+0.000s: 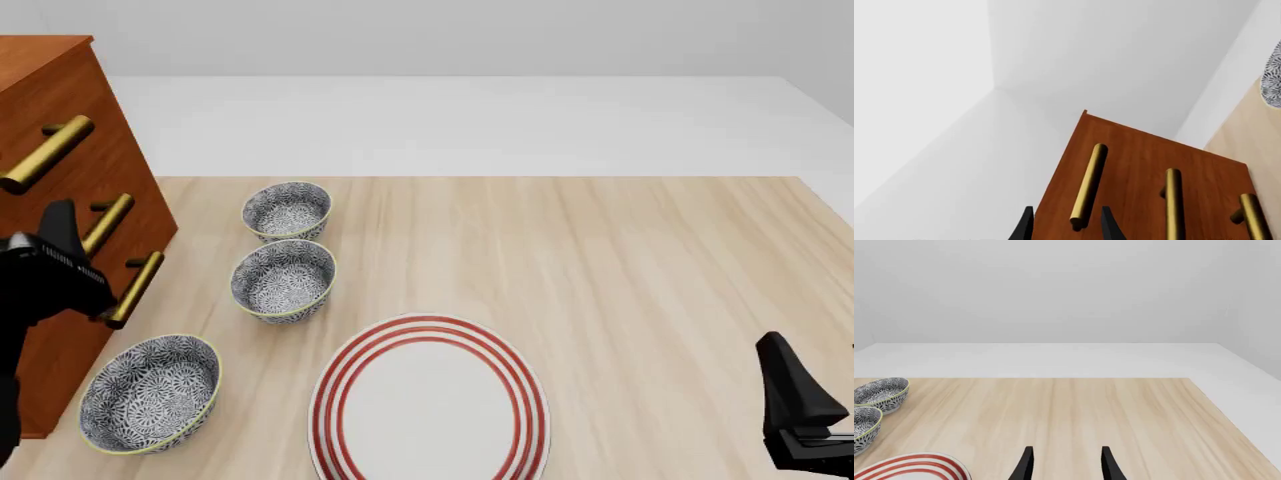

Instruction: Open the top drawer of the cabinet.

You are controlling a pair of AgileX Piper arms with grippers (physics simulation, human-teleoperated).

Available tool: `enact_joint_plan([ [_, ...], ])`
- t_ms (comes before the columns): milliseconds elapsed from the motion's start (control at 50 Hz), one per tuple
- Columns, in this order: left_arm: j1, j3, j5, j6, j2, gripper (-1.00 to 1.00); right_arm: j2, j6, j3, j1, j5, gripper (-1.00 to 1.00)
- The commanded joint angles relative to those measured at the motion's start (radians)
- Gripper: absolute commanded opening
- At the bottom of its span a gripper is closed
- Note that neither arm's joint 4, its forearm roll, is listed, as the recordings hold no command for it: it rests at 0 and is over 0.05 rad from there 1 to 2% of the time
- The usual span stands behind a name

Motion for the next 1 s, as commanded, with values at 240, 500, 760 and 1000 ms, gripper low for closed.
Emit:
enact_joint_plan([
  [240,0.026,-0.037,-0.002,0.022,0.078,1.00,0.000,0.000,0.000,0.000,0.000,1.00],
  [500,0.035,-0.058,-0.002,0.028,0.114,1.00,0.000,0.000,0.000,0.000,0.000,1.00],
  [760,0.071,-0.096,-0.002,0.029,0.163,1.00,0.000,0.000,0.000,0.000,0.000,1.00],
  [1000,0.077,-0.110,-0.002,0.035,0.178,1.00,0.000,0.000,0.000,0.000,0.000,1.00],
])
